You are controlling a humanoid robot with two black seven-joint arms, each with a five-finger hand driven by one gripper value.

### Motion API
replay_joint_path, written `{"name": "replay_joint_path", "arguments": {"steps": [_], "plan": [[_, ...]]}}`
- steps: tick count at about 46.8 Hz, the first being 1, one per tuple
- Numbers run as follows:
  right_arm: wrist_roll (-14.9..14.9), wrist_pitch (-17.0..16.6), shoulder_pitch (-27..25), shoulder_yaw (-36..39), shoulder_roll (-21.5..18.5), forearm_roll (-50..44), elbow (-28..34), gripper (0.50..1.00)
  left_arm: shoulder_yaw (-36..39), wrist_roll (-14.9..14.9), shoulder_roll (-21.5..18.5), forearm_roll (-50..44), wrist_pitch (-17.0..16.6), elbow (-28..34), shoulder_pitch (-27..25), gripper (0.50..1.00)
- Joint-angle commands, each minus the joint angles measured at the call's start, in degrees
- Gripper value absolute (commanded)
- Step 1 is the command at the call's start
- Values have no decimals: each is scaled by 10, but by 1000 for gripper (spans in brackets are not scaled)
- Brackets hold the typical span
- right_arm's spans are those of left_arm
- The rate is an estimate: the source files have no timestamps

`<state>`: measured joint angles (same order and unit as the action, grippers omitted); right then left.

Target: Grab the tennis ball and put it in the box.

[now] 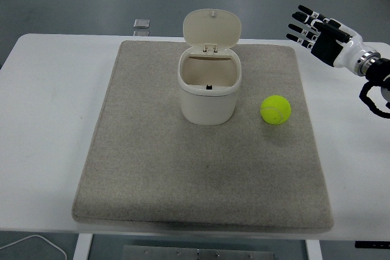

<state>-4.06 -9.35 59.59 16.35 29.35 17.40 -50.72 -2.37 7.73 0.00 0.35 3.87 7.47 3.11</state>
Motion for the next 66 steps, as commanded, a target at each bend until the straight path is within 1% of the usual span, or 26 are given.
{"name": "replay_joint_path", "arguments": {"steps": [1, 4, 9, 12, 26, 37, 46, 54, 62, 66], "plan": [[-1, -1, 1, 1, 1, -3, 0, 934, 0, 0, 0, 0, 0, 0, 1, 992], [-7, -1, 1, 3, 2, -14, 0, 934, 0, 0, 0, 0, 0, 0, 1, 992], [-46, 1, 2, 3, 1, -58, 0, 934, 0, 0, 0, 0, 0, 0, 1, 992], [-57, 6, 2, 3, -3, -83, 0, 934, 0, 0, 0, 0, 0, 0, 0, 992], [-57, 7, 4, -1, -6, -128, -4, 934, 0, 0, 0, 0, 0, 0, 1, 992], [-56, 6, 17, -6, 0, -242, -7, 932, 0, 0, 0, 0, 0, 0, 0, 992], [-56, -3, 20, -15, 8, -293, -7, 932, 0, 0, 0, 0, 0, 0, 1, 992], [-57, -10, 18, -28, 14, -365, -7, 932, 0, 0, 0, 0, 0, 0, 0, 992], [-62, -11, 19, -40, 18, -454, -7, 932, 0, 0, 0, 0, 0, 0, 0, 992], [-71, -20, 21, -40, 27, -501, -7, 932, 0, 0, 0, 0, 0, 0, 0, 992]]}}
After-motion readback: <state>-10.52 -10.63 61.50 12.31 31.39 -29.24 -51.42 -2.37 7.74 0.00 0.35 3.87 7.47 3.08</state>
